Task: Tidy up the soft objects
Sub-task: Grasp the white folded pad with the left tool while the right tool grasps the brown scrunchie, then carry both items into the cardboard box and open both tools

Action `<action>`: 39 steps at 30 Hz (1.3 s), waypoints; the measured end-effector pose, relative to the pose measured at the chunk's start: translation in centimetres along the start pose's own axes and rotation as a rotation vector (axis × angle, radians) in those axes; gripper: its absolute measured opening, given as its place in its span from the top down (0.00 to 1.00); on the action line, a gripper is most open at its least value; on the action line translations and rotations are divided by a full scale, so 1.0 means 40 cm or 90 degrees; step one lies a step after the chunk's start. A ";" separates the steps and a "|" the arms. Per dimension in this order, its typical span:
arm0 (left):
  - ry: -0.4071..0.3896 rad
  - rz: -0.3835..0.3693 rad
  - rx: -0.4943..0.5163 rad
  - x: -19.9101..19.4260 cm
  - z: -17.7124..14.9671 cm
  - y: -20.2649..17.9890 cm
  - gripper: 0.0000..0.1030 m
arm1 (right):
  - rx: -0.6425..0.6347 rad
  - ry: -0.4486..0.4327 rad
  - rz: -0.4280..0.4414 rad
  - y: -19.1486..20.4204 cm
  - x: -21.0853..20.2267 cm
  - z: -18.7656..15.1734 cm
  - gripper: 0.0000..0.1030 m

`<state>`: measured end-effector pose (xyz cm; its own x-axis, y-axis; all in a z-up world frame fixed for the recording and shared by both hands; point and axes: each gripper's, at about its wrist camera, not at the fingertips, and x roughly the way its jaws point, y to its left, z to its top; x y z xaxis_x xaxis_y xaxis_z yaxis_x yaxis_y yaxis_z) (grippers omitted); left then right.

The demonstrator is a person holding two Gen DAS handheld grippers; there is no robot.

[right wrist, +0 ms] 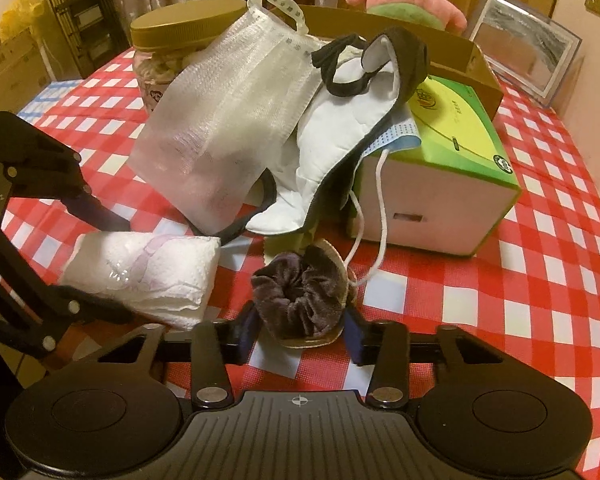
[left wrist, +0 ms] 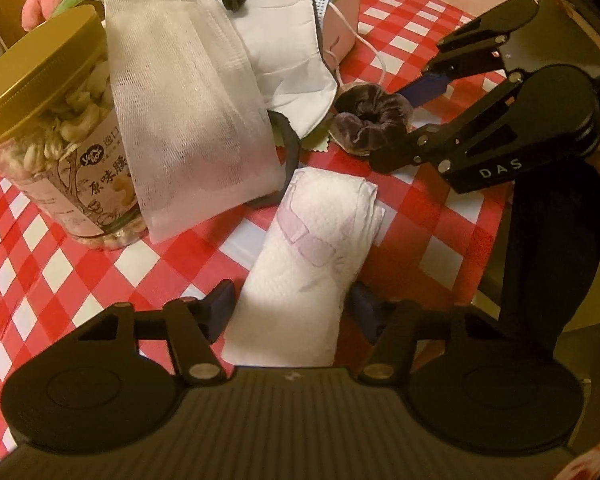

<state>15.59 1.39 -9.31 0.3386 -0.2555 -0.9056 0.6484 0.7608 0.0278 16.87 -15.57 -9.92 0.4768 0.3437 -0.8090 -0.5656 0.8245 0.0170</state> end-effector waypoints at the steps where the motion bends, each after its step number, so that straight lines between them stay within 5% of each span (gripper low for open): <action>1: 0.000 -0.001 0.000 -0.003 0.000 0.002 0.43 | 0.000 -0.001 -0.002 0.001 -0.002 -0.001 0.65; 14: -0.007 0.005 -0.042 -0.035 -0.002 -0.002 0.67 | 0.074 -0.006 0.028 0.013 -0.087 -0.038 0.76; 27: -0.089 0.015 -0.181 -0.168 -0.020 -0.028 0.71 | 0.086 -0.081 0.018 0.014 -0.228 -0.024 0.76; 39: -0.203 0.077 -0.259 -0.338 0.166 0.056 0.71 | 0.029 -0.200 0.007 -0.085 -0.320 0.196 0.76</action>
<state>17.00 2.61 5.81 0.6268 -0.2717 -0.7302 0.2957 0.9501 -0.0996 17.94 -19.26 4.99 0.6596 0.4688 -0.5876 -0.5443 0.8370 0.0568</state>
